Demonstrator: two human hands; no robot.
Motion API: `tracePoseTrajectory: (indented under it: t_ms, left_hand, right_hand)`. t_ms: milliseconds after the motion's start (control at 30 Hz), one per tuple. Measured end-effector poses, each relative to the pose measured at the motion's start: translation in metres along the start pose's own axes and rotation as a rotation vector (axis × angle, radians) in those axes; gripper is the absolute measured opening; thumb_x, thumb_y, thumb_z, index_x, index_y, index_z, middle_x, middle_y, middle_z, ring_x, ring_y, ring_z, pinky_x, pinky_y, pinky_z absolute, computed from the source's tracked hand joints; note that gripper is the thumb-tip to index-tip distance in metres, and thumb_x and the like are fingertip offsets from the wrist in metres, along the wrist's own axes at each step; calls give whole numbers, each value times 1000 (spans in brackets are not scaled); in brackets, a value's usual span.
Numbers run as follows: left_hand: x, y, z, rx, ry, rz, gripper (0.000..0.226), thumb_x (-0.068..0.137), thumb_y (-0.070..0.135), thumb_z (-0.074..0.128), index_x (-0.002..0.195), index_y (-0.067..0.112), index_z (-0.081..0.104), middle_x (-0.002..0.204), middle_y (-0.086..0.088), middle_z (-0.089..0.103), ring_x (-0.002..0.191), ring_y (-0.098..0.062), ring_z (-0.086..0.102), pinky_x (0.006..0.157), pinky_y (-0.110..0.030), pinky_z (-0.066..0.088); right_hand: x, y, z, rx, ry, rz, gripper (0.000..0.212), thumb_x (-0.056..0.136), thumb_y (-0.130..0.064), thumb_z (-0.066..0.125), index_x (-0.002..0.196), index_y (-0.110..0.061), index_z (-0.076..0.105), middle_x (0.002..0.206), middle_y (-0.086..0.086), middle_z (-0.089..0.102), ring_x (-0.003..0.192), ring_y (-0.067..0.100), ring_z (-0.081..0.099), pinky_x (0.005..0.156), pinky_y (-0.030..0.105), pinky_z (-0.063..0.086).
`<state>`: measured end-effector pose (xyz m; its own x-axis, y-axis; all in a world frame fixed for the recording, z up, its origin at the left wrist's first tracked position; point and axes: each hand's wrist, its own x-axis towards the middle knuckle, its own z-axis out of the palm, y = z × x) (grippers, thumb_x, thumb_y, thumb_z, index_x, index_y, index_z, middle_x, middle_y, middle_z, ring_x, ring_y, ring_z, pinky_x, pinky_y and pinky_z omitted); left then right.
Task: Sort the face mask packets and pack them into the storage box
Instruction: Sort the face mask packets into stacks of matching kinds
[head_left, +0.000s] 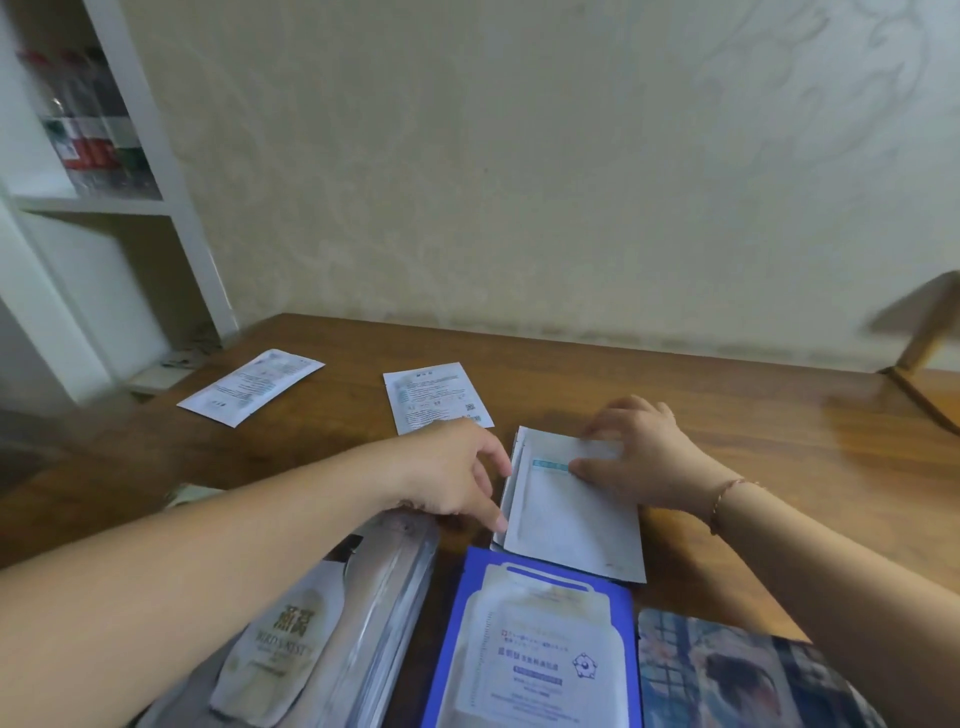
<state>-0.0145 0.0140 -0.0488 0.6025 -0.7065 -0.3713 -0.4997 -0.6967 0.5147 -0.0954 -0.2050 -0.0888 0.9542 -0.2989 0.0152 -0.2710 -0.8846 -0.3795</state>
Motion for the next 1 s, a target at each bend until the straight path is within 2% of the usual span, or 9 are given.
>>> tracePoseTrajectory:
  t_ms: [100, 367, 467, 567, 633, 700, 800, 900, 1000]
  left_hand:
    - [0, 2, 2, 15, -4, 5, 59, 73, 31, 86, 125, 32, 59, 102, 12, 70, 89, -2, 66, 67, -19, 47]
    - [2, 6, 8, -9, 5, -12, 68, 70, 33, 88, 129, 31, 55, 102, 11, 68, 92, -6, 65, 75, -22, 50]
    - [4, 10, 6, -68, 31, -63, 57, 79, 39, 81, 127, 26, 54, 94, 4, 74, 84, -7, 68, 79, -27, 54]
    - [7, 13, -4, -415, -20, -182, 45, 89, 33, 71, 125, 13, 54, 112, -14, 70, 93, -19, 73, 82, -32, 58]
    - [10, 11, -10, -582, -51, -248, 46, 91, 28, 70, 127, 8, 50, 117, -23, 67, 99, -28, 72, 84, -38, 58]
    - [15, 9, -12, -621, -44, -273, 38, 90, 23, 71, 120, 7, 54, 112, -23, 70, 98, -28, 72, 84, -37, 59]
    - [22, 6, -9, -654, -23, -317, 31, 88, 14, 73, 115, 7, 60, 106, -20, 73, 95, -25, 73, 73, -28, 54]
    - [28, 6, 0, -677, -22, -342, 30, 87, 9, 72, 116, 5, 63, 107, -15, 72, 80, -17, 69, 65, -23, 49]
    - [33, 10, 6, -637, -32, -336, 26, 89, 13, 71, 114, 8, 66, 96, -7, 69, 71, -11, 63, 61, -21, 48]
  right_hand:
    - [-1, -2, 5, -52, -73, -46, 49, 82, -63, 56, 124, -37, 56, 124, -7, 50, 121, 23, 42, 104, 44, 39]
    - [-5, -14, 15, -134, -18, -67, 52, 89, -58, 49, 135, -32, 48, 131, 0, 48, 121, 26, 40, 105, 41, 37]
    - [-8, -16, 4, -124, -14, 63, 62, 87, -63, 51, 136, -24, 48, 133, 6, 47, 123, 28, 41, 103, 40, 40]
    - [-19, -11, -24, 137, -17, 280, 55, 89, -58, 56, 107, -6, 63, 97, 13, 71, 83, 24, 71, 68, 30, 56]
    - [-26, -5, -34, 485, -143, 397, 46, 89, -46, 64, 97, -1, 63, 76, 15, 74, 65, 24, 74, 55, 31, 57]
    - [-30, 0, -36, 764, -258, 477, 44, 87, -38, 69, 105, 2, 61, 81, 20, 74, 72, 28, 74, 54, 30, 57]
    - [-31, 7, -29, 949, -336, 579, 43, 87, -28, 70, 115, 2, 58, 94, 20, 74, 79, 28, 74, 46, 25, 52]
    - [-28, 2, -21, 1004, -349, 596, 34, 88, -18, 69, 114, 3, 61, 96, 17, 72, 65, 24, 63, 41, 25, 41]
    - [-27, -7, -13, 854, -262, 532, 18, 89, -9, 66, 102, 2, 62, 82, 17, 65, 51, 21, 49, 42, 26, 35]
